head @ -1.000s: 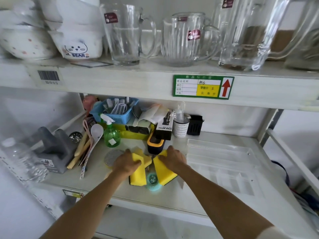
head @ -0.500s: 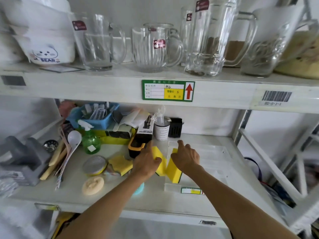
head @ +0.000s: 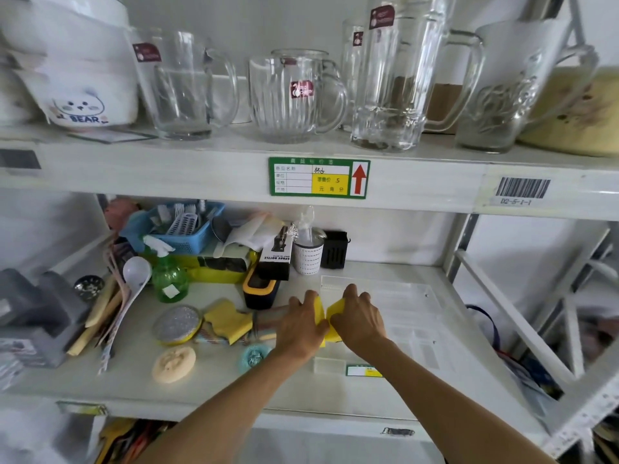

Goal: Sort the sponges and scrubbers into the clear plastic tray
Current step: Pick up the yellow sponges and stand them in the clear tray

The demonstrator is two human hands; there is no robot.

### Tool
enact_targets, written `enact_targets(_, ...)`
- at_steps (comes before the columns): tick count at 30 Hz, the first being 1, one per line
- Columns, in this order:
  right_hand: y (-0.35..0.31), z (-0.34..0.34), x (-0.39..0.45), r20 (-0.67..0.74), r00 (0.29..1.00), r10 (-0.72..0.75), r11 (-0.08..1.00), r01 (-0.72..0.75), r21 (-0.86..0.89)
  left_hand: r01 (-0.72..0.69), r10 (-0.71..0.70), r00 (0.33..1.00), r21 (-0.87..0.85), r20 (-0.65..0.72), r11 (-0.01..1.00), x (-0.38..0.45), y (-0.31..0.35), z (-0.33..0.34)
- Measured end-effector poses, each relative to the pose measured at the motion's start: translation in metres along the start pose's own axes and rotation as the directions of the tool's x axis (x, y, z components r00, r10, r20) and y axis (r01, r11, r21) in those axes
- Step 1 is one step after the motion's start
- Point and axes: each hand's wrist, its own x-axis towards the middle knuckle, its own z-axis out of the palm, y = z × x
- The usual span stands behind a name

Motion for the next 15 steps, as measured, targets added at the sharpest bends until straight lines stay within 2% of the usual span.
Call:
enact_targets(9, -0.002, -0.003, -0.003, 0.020, 0.999, -0.026, 0.994, 0.028, -0.107, -0.106, 0.101, 0.994, -0.093, -0.050, 0.990, -0.009, -0.007, 0.006)
enact_targets(15, -0.002, -0.002, 0.000, 0.037, 0.999, -0.008, 0.983, 0.015, -0.184, -0.193, 0.192, 0.979, -0.013, -0.067, 0.981, -0.012, -0.010, 0.008)
